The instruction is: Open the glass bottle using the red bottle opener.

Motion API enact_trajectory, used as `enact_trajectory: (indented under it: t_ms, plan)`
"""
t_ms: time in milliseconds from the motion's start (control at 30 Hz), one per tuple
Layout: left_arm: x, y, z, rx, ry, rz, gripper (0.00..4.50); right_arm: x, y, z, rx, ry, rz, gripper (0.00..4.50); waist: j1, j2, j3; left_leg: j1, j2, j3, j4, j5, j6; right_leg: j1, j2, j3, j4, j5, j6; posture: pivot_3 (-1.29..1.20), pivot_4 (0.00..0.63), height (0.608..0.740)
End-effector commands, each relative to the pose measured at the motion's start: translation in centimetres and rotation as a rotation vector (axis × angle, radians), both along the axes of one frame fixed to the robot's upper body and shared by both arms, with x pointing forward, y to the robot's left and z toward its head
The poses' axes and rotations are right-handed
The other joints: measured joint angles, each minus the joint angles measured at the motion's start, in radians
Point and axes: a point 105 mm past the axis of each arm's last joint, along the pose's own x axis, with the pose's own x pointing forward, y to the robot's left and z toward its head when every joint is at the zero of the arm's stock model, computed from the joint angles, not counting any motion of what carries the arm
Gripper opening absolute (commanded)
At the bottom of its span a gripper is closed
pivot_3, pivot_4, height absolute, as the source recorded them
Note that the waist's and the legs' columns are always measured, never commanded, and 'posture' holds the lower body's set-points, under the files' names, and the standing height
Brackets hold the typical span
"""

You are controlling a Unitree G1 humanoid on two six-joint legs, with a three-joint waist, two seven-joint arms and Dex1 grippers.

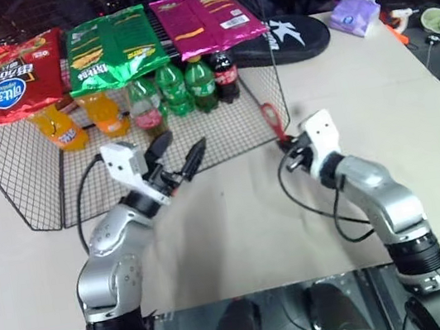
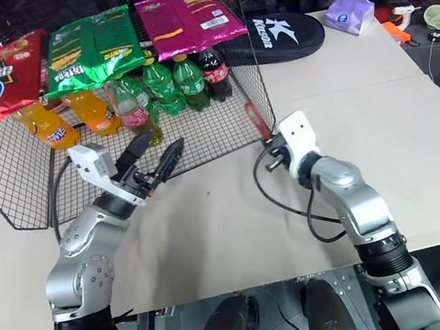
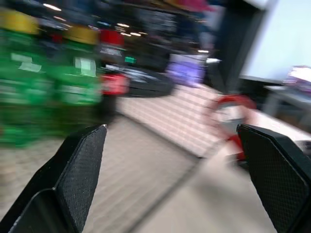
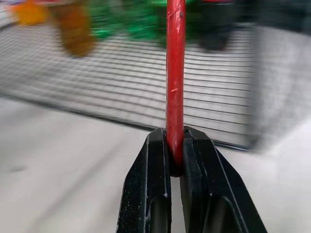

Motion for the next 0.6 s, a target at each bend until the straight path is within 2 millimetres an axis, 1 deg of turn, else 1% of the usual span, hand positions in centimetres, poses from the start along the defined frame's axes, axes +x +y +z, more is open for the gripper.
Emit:
enact_trajectory:
  t_ms: [33,133,200,267,333,400,433,500,600]
  plan:
    - [0.6,4.3,1.1,0.035,-0.099,0.262,4.44,-0.1,-2.6,2.2,0.009,-0.144,-0.069,0.00,0.000,0.000,0.000,0.000,0.000,0.000,0.000,0.000,0.000,0.000,0.000,0.000,0.000,0.000,0.000,0.00,0.150,0.740]
    - [1.3,5.7,0.9,0.086,-0.118,0.348,4.44,-0.3,-4.0,2.6,0.017,-0.189,-0.118,0.00,0.002,0.000,0.000,0.000,0.000,0.001,0.000,0.000,0.000,0.000,0.000,0.000,0.000,0.000,0.000,0.00,0.150,0.740]
    - [1.9,6.3,0.7,0.117,-0.123,0.384,4.44,-0.4,-4.3,2.9,0.022,-0.215,-0.130,0.00,0.001,0.000,0.000,0.000,0.000,0.001,0.000,0.000,0.000,0.000,0.000,0.000,0.000,0.000,0.000,0.00,0.150,0.740]
    - [3.9,7.0,0.4,0.173,-0.121,0.425,4.44,-0.6,-4.3,3.4,0.014,-0.257,-0.132,0.00,0.002,0.000,0.000,0.000,0.000,0.001,0.000,0.000,0.000,0.000,0.000,0.001,0.000,0.000,0.000,0.00,0.150,0.740]
    - [5.4,6.9,0.5,0.194,-0.127,0.426,4.44,-0.6,-4.0,3.9,0.012,-0.287,-0.129,0.00,0.005,0.000,0.000,0.000,0.000,0.000,0.000,0.001,-0.001,0.000,0.000,-0.001,0.001,0.000,0.000,0.00,0.150,0.740]
    - [6.2,6.6,0.6,0.203,-0.137,0.414,4.44,-0.7,-3.7,4.3,0.023,-0.311,-0.127,0.00,0.002,0.000,0.000,0.000,-0.001,0.000,0.001,0.001,-0.001,0.000,0.000,-0.001,0.001,0.000,0.000,0.00,0.150,0.740]
    - [6.8,6.6,0.6,0.208,-0.138,0.416,4.44,-0.9,-3.4,4.8,0.044,-0.335,-0.114,0.00,0.001,0.000,0.000,0.000,-0.001,0.000,0.001,0.001,-0.001,0.000,0.000,0.000,0.001,0.000,0.000,0.00,0.150,0.740]
    - [7.6,6.5,0.8,0.207,-0.141,0.410,4.44,-1.5,-2.8,5.5,0.058,-0.380,-0.080,0.00,-0.003,0.000,0.000,0.000,-0.001,0.001,0.001,0.001,-0.001,0.000,0.000,0.000,0.001,0.000,0.000,0.00,0.150,0.740]
    - [8.2,6.5,0.7,0.215,-0.142,0.402,4.44,-2.0,-2.5,5.6,0.032,-0.410,-0.061,0.00,-0.010,0.000,0.000,-0.001,-0.001,0.000,0.000,0.001,-0.001,-0.001,0.000,0.000,0.001,0.000,0.000,0.00,0.150,0.740]
